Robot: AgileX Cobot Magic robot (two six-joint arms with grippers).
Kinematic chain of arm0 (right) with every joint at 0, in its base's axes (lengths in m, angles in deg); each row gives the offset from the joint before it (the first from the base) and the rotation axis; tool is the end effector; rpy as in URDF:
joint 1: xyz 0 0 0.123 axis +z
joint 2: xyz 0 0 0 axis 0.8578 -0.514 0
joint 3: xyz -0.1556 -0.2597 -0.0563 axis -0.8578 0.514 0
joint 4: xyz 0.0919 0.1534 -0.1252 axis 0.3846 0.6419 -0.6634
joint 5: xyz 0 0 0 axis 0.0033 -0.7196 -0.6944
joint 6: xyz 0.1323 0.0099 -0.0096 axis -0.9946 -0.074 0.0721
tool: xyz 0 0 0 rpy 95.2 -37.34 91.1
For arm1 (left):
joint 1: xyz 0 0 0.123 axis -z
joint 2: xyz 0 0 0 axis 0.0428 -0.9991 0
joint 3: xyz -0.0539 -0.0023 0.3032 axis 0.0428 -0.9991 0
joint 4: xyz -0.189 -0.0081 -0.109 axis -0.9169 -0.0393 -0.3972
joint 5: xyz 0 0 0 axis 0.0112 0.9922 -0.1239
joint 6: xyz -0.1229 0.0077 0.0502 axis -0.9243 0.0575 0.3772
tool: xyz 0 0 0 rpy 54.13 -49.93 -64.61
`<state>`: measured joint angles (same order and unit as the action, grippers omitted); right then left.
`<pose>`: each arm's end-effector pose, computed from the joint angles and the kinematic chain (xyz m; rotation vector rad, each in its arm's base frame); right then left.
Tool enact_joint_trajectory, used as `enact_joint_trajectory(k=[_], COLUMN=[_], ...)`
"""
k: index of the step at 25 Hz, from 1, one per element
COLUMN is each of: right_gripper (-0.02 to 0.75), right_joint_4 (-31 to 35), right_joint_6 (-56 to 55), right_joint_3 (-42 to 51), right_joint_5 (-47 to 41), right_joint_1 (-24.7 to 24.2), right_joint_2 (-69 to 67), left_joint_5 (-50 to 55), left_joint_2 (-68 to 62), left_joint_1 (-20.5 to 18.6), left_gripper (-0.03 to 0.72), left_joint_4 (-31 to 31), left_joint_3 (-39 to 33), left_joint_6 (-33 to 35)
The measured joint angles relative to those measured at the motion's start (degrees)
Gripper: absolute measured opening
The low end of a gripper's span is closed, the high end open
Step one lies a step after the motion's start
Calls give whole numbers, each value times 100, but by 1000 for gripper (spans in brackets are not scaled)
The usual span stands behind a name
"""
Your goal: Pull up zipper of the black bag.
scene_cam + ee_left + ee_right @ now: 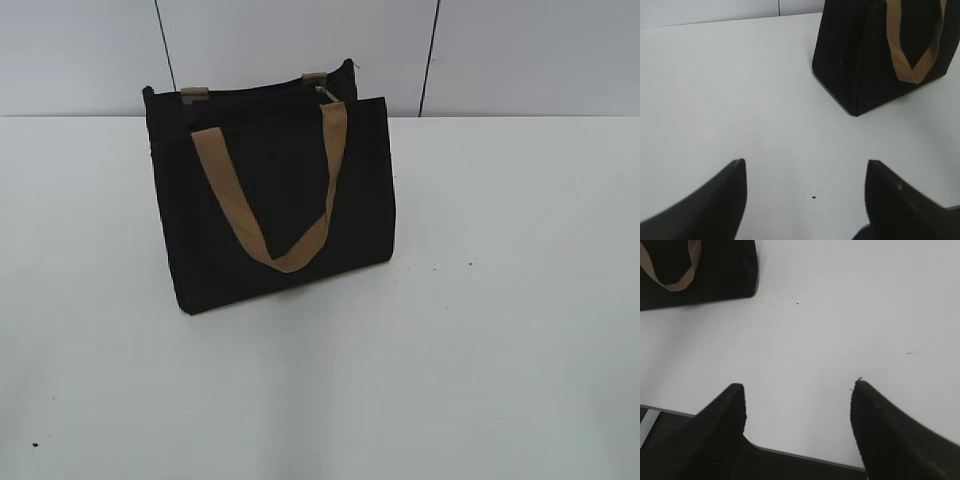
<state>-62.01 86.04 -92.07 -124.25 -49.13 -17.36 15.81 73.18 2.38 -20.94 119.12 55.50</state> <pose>-0.0245 0.0085 0.2338 -0.2369 2.0765 0.2051 -0.0265 -0.0267 0.2500 0.2526 1.9905 -0.1224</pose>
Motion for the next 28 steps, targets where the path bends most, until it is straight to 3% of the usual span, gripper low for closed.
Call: enact_joint_trajectory(k=[7, 28], right_gripper=[503, 503], right_joint_4=[61, 74], right_joint_6=[0, -11], right_joint_3=[0, 0], right_joint_5=[0, 0], right_joint_1=[0, -73], right_joint_2=[0, 0], left_joint_5=[-23, -103], left_joint_2=[0, 0], left_joint_1=[0, 0], left_gripper=[562, 522], left_joint_4=[456, 379], left_joint_3=[-6, -6], left_joint_6=[-775, -831])
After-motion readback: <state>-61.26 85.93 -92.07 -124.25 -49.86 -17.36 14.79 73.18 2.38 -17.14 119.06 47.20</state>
